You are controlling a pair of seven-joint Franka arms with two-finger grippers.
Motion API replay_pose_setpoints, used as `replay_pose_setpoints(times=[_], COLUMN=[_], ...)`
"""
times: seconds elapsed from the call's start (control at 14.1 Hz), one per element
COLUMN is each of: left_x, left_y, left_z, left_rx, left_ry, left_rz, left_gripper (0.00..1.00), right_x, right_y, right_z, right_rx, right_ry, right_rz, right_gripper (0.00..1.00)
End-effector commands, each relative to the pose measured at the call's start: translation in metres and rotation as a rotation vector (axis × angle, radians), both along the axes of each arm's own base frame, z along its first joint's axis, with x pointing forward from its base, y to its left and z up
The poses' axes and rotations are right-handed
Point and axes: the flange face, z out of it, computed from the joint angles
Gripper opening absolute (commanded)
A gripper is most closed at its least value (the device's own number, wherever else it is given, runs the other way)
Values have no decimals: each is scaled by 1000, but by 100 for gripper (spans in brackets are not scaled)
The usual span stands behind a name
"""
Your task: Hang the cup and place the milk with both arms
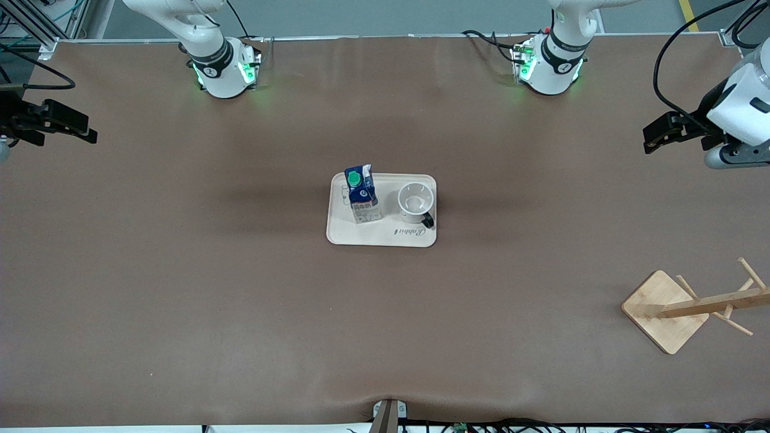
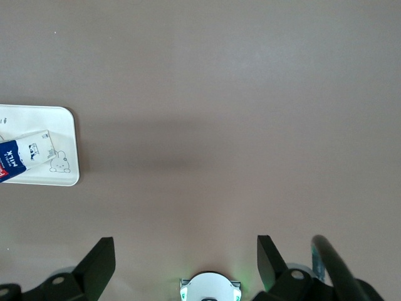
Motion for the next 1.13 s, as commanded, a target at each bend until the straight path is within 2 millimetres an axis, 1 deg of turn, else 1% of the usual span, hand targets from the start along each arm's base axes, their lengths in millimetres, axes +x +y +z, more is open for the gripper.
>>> replay_pose_setpoints(times=[0.0, 0.14, 0.21, 0.35, 0.5, 0.64, 0.71, 0.85, 0.99, 1.06], left_x=[-6, -6, -5, -5, -5, -3, 0, 1, -3, -9], left_y=[-9, -27, -31, -43, -65, -84, -96, -125, -165, -188], left_z=[4, -8, -13, -34, -56, -85, -104, -131, -156, -170], left_rx=[27, 30, 29, 12, 14, -7, -43, -69, -74, -68], left_ry=[14, 31, 32, 44, 37, 23, 40, 68, 87, 93], left_rz=[-7, -28, -8, 31, 35, 46, 55, 61, 99, 138], left_gripper=[100, 100, 100, 100, 100, 100, 100, 100, 100, 100], right_x=[1, 1, 1, 1, 1, 1, 1, 1, 1, 1], right_y=[1, -1, 0, 1, 1, 1, 1, -1, 0, 1], right_z=[4, 4, 4, 4, 4, 4, 4, 4, 4, 4], right_rx=[5, 6, 4, 6, 5, 5, 5, 4, 6, 5], right_ry=[3, 2, 4, 4, 4, 3, 5, 4, 4, 4], right_rz=[-4, -7, -7, -6, -6, -4, -6, -9, -7, -6], right_gripper=[100, 100, 100, 100, 100, 100, 100, 100, 100, 100])
